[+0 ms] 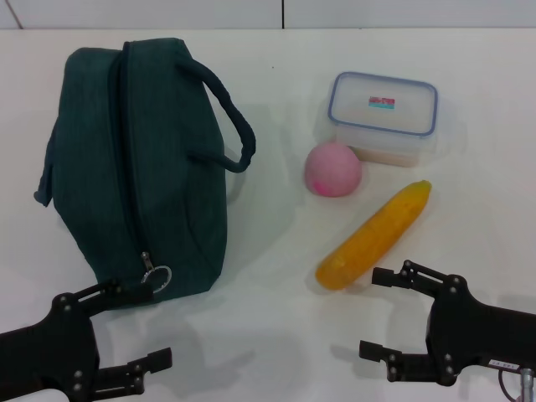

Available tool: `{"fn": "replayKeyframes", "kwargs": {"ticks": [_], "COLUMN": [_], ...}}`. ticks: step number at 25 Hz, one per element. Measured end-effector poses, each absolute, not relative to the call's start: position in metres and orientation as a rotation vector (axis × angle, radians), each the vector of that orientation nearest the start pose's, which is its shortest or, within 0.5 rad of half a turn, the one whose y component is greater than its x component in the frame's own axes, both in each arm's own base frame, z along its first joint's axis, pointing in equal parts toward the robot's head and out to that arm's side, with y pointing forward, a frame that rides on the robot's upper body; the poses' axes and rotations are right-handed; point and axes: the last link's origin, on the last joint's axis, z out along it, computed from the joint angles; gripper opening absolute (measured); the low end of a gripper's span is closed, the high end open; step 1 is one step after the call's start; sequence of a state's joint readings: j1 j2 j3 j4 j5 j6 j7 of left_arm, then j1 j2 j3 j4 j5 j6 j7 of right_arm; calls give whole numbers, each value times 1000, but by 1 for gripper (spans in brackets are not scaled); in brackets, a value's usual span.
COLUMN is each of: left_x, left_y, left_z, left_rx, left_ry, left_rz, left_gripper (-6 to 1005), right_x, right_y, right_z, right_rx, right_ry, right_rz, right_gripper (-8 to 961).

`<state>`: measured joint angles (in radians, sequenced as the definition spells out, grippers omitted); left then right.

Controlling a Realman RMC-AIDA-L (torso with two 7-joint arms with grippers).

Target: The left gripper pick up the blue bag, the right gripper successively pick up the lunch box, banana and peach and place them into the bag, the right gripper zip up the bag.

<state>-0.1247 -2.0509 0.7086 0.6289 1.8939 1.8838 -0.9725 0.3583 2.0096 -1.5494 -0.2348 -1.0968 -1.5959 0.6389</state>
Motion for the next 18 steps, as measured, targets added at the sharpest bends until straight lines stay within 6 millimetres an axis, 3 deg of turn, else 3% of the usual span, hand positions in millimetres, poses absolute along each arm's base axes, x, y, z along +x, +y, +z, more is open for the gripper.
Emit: {"fn": "replayKeyframes", "kwargs": {"ticks": [11, 14, 18], "left_x": [-330, -326, -323], "left_y": [180, 176, 181], "left_z": [16, 24, 45], "left_rx": [-2698, -2672, -2513], "left_ry": [-477, -489, -594], "left_rz": [-917, -1018, -1188], "left_gripper": [845, 846, 846], "right_x": [284, 284, 284], "right_y": [229, 230, 230], "right_z": [-61, -61, -61], "right_rx": [-2733, -2733, -2733], "right_ry": [205, 207, 207], "right_rz": [1005, 1001, 999], "right_gripper": [874, 874, 873]}}
